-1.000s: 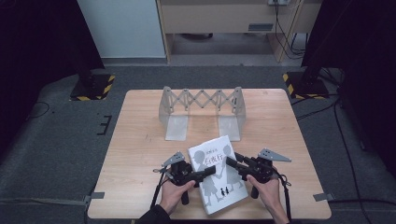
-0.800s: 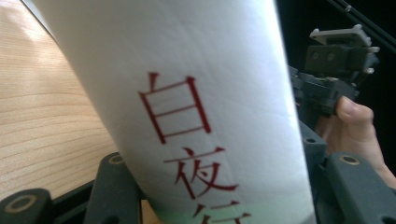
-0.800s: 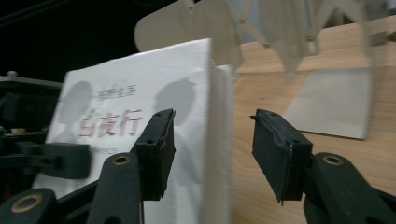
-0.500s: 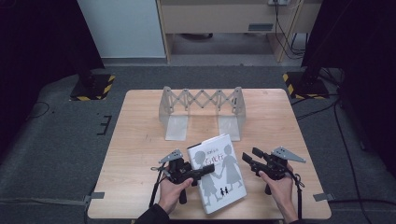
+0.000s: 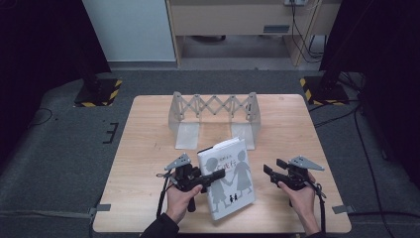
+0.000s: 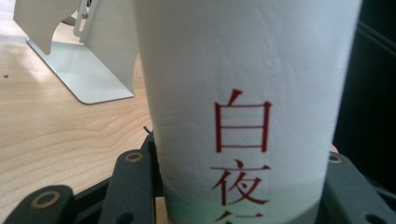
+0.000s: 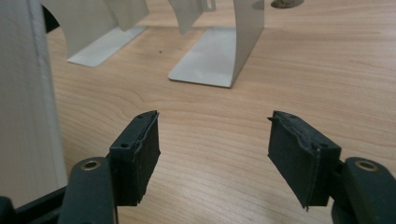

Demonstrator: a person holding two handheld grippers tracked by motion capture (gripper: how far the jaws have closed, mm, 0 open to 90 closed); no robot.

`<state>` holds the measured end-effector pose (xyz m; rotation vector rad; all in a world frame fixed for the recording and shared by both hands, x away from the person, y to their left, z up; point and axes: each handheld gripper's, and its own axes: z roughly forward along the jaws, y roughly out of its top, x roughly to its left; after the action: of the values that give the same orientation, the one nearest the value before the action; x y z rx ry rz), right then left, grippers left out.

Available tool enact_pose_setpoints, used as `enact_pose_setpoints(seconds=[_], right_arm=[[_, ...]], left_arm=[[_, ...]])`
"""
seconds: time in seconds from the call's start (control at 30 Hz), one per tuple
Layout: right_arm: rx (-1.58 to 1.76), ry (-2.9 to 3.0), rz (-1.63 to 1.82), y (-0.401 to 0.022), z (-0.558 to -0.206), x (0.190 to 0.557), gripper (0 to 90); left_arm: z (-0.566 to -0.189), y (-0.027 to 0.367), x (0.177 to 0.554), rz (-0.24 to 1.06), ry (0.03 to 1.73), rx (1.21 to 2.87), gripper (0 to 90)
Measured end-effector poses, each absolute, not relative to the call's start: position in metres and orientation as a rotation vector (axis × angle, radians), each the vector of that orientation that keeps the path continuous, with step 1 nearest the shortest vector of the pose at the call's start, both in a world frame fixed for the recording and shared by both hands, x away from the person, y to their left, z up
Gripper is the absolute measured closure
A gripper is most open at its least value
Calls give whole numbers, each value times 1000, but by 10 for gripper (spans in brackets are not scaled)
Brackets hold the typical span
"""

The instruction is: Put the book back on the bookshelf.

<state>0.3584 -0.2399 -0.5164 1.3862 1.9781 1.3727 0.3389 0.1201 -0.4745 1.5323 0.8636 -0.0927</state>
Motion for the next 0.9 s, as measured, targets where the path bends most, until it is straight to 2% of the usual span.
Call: enact_pose_setpoints(seconds=[0.53, 0.9], right_arm=[[1369, 2117, 1002, -250, -534, 365, 246], [1360, 2150, 947, -249, -537, 366, 213]], left_arm=[[-456, 121, 338, -25, 838, 1556, 528], [-438, 140, 335, 26, 870, 1536, 528]])
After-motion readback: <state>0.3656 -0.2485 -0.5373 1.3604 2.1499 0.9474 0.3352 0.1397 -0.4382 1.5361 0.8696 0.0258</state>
